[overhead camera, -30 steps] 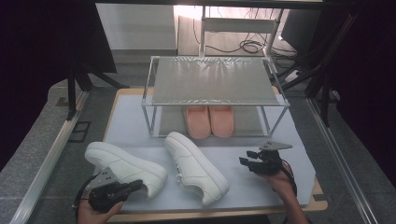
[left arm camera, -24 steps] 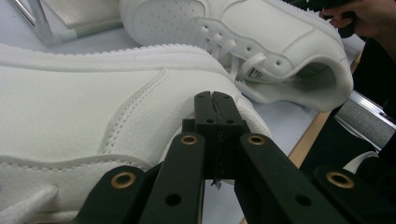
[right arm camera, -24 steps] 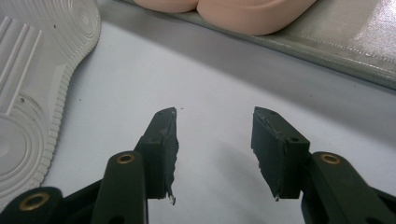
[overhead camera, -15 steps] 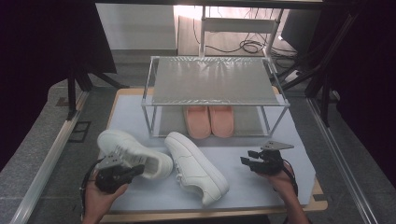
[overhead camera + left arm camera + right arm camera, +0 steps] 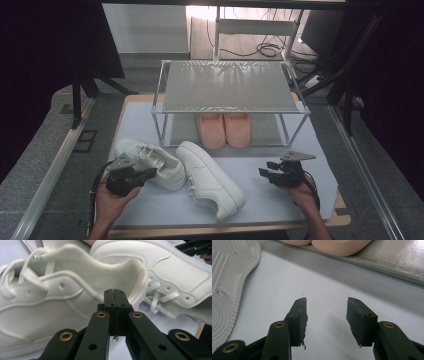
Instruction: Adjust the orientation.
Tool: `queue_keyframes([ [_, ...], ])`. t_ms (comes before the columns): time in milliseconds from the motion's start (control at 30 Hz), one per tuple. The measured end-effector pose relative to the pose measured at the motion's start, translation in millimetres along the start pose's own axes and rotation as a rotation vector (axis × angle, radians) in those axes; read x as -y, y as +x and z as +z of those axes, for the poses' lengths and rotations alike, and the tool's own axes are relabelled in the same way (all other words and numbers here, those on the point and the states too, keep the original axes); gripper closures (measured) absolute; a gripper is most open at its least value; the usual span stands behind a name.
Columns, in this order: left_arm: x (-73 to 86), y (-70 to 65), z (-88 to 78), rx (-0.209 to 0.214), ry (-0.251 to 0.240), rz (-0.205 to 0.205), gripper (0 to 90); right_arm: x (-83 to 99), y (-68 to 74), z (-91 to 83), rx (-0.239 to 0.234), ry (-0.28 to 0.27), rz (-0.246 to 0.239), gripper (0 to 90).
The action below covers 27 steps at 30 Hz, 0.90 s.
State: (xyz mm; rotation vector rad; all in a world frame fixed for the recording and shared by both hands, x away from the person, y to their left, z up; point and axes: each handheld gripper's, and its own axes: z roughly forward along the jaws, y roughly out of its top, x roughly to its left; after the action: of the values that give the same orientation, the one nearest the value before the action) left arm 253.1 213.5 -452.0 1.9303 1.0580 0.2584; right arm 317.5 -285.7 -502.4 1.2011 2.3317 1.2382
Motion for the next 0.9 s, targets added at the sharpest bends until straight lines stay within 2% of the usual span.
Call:
queue_keyframes([
  [333,-7.5,-2.3,8.1,0.010,-0.001,-0.003,90.0,1.5,-3.3,-1.6,0.007,0.000,0.010,51.0],
  [567,-14.8,-1.9,20.4,0.007,0.011,-0.014,90.0,1.6,-3.6,-2.5,0.008,-0.004,0.011,51.0],
  [900,-15.2,-5.9,32.7,0.009,0.058,-0.006,90.0,2.8,-4.6,-1.1,0.012,0.007,0.020,50.6],
])
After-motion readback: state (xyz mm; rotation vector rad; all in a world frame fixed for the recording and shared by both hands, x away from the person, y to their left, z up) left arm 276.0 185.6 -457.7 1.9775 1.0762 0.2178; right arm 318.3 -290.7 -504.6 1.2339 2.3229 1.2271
